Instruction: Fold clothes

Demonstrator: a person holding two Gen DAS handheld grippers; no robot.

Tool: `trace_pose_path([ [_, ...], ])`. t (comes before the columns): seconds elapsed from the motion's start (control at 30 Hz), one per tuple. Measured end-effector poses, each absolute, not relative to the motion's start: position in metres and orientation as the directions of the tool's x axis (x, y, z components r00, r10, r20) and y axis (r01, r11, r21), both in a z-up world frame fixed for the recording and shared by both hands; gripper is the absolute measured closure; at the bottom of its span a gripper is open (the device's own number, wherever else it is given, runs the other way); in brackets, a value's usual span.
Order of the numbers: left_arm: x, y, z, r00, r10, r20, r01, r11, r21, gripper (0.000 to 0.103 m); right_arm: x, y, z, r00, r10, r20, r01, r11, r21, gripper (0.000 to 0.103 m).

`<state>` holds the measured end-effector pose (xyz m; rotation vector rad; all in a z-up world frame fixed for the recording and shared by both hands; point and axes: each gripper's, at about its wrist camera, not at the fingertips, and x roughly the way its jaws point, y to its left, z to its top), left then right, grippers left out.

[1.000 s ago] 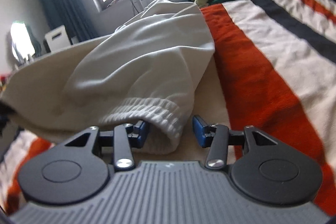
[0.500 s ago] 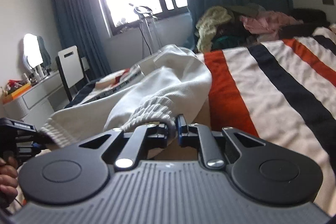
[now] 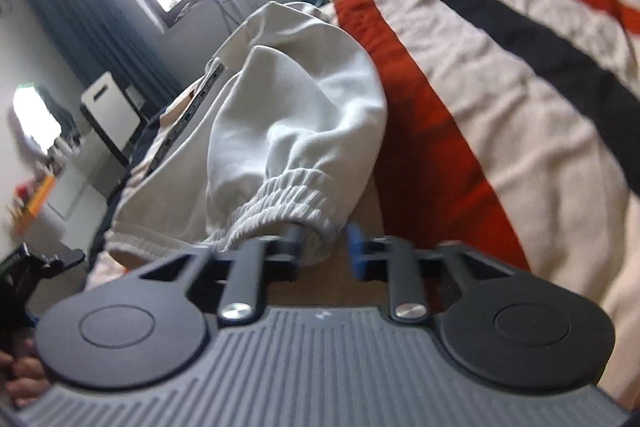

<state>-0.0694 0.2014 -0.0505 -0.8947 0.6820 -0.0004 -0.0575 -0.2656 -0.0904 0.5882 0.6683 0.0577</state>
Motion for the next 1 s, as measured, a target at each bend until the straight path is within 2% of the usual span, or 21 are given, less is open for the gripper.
trace_pose_path([
  [0.07,-0.066,0.2,-0.049,0.799,-0.269,-0.537,-0.267,0.641,-0.719,0.022,-0.062,-0.273,-0.091,0.798,0.246,-0.55,0.152,0.801,0.579,0.039],
  [0.3,-0.022,0.193,-0.062,0.794,-0.219,-0.568,-0.3,0.672,-0.678,0.022,-0.062,-0.293,-0.093,0.839,0.296,-0.456,0.158,0.671,0.725,0.039],
  [0.43,0.001,0.184,-0.073,0.779,-0.204,-0.593,-0.3,0.709,-0.638,0.026,-0.046,-0.301,-0.11,0.838,0.315,-0.445,0.195,0.59,0.784,0.039],
  [0.47,0.006,0.182,-0.077,0.773,-0.215,-0.597,-0.295,0.712,-0.637,0.028,-0.041,-0.301,-0.116,0.833,0.321,-0.451,0.206,0.576,0.791,0.039],
  [0.5,0.009,0.18,-0.081,0.765,-0.226,-0.603,-0.291,0.714,-0.637,0.035,-0.035,-0.301,-0.122,0.825,0.33,-0.458,0.217,0.563,0.797,0.038],
  [0.57,0.013,0.175,-0.087,0.75,-0.214,-0.626,-0.307,0.725,-0.616,0.039,-0.023,-0.298,-0.133,0.807,0.367,-0.463,0.223,0.537,0.814,0.038],
  [0.63,0.014,0.173,-0.09,0.75,-0.188,-0.634,-0.32,0.735,-0.597,0.048,-0.011,-0.295,-0.144,0.787,0.407,-0.464,0.225,0.51,0.83,0.038],
  [0.73,0.017,0.174,-0.091,0.755,-0.161,-0.636,-0.34,0.733,-0.589,0.062,0.001,-0.286,-0.151,0.755,0.416,-0.507,0.23,0.556,0.799,0.038],
  [0.77,0.017,0.175,-0.091,0.757,-0.152,-0.636,-0.346,0.732,-0.586,0.072,0.002,-0.283,-0.153,0.75,0.418,-0.513,0.225,0.569,0.791,0.039],
  [0.8,0.017,0.176,-0.089,0.761,-0.143,-0.633,-0.346,0.736,-0.583,0.081,0.002,-0.28,-0.153,0.748,0.423,-0.511,0.217,0.573,0.791,0.043],
  [0.83,0.016,0.178,-0.087,0.767,-0.135,-0.628,-0.343,0.74,-0.578,0.085,0.001,-0.278,-0.153,0.75,0.431,-0.502,0.204,0.57,0.796,0.047],
  [0.93,0.017,0.185,-0.072,0.793,-0.13,-0.596,-0.328,0.733,-0.596,0.089,-0.007,-0.271,-0.149,0.76,0.46,-0.459,0.173,0.537,0.825,0.062],
  [1.0,0.021,0.193,-0.055,0.811,-0.125,-0.572,-0.311,0.736,-0.602,0.09,-0.015,-0.264,-0.145,0.765,0.486,-0.423,0.159,0.493,0.855,0.078],
])
